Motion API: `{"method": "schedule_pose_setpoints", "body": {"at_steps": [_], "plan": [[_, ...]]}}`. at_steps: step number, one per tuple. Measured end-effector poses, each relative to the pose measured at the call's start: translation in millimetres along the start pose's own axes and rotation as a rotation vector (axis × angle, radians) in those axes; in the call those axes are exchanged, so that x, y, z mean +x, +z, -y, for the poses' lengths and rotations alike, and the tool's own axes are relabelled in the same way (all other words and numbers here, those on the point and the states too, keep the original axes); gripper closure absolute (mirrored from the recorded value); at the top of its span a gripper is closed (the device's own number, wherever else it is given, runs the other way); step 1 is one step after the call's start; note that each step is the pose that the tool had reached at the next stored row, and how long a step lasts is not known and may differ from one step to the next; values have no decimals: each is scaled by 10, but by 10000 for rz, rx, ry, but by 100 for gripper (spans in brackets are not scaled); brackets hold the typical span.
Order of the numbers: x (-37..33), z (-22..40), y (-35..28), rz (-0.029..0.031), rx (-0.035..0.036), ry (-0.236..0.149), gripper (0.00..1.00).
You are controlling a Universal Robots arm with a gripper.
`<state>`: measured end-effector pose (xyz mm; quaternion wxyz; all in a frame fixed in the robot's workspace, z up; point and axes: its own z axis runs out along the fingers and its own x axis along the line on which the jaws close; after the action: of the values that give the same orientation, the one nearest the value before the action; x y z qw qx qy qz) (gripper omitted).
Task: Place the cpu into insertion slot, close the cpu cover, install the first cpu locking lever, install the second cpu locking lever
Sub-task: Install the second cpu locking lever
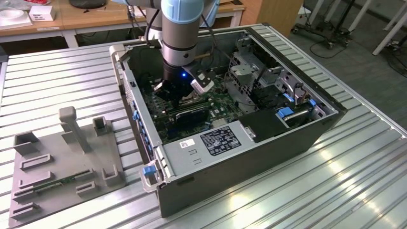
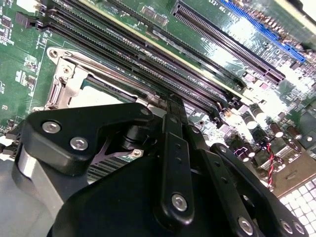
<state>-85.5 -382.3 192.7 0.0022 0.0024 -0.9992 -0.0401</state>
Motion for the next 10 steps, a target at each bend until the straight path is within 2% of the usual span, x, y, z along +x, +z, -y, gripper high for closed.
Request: {"method": "schedule_pose_setpoints", "body": {"at_steps": [6,10], "plan": [[0,-1,-7,2,19,-6,89],[-1,-4,-52,6,19,-8,89]]}}
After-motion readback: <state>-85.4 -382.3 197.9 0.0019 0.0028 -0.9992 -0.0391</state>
